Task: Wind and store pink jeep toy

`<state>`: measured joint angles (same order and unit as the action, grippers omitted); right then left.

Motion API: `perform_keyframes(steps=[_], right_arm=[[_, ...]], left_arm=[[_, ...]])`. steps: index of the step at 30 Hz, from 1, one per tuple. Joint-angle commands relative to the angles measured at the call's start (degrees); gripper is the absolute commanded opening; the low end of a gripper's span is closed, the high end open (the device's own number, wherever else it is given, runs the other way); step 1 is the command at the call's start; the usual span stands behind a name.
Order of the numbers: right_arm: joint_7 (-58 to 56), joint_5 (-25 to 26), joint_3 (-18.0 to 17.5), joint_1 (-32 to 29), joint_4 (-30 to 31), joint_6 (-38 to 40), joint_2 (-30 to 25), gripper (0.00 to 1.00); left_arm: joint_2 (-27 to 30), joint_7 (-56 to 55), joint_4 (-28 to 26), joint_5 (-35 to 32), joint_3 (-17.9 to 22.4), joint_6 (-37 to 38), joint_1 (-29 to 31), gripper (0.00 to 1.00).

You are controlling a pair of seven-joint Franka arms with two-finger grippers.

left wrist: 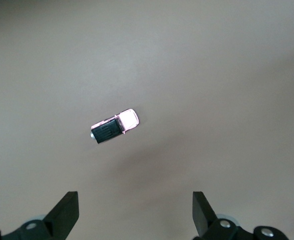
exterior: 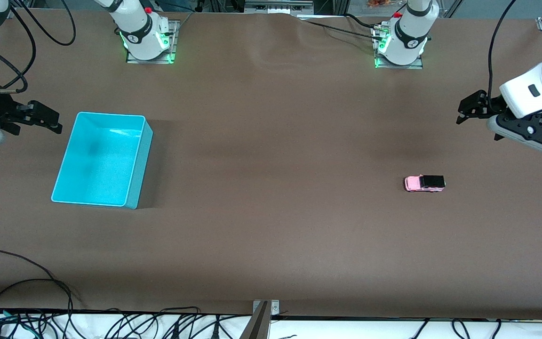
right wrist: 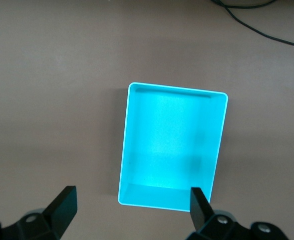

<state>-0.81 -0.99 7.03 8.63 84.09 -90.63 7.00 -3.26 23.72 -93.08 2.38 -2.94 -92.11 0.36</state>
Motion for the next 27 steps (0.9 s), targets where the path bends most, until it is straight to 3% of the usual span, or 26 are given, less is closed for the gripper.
perform_keyframes(steps=[1, 8, 12, 27], right_arm=[[-0.3, 0.0, -0.1, 0.1, -1.3, 1.2, 0.1, 1.0], [-0.3, 0.0, -0.1, 0.1, -1.3, 1.2, 0.1, 1.0], [-0.3, 0.0, -0.2, 0.1, -1.3, 1.2, 0.1, 1.0], [-0.3, 0.0, -0.1, 0.1, -1.3, 1.2, 0.1, 1.0]], left_arm=[[-2.4, 8.7, 2.6, -1.1, 0.0, 0.9, 0.3, 1.0], [-3.2, 14.1, 2.5, -1.1, 0.1, -1.0, 2.1, 1.0], [-5.2, 24.9, 2.5, -1.7, 0.1, -2.5, 2.2, 1.0], [-12.0, 40.8, 1.1, -4.9, 0.1, -6.9, 3.2, 1.0]])
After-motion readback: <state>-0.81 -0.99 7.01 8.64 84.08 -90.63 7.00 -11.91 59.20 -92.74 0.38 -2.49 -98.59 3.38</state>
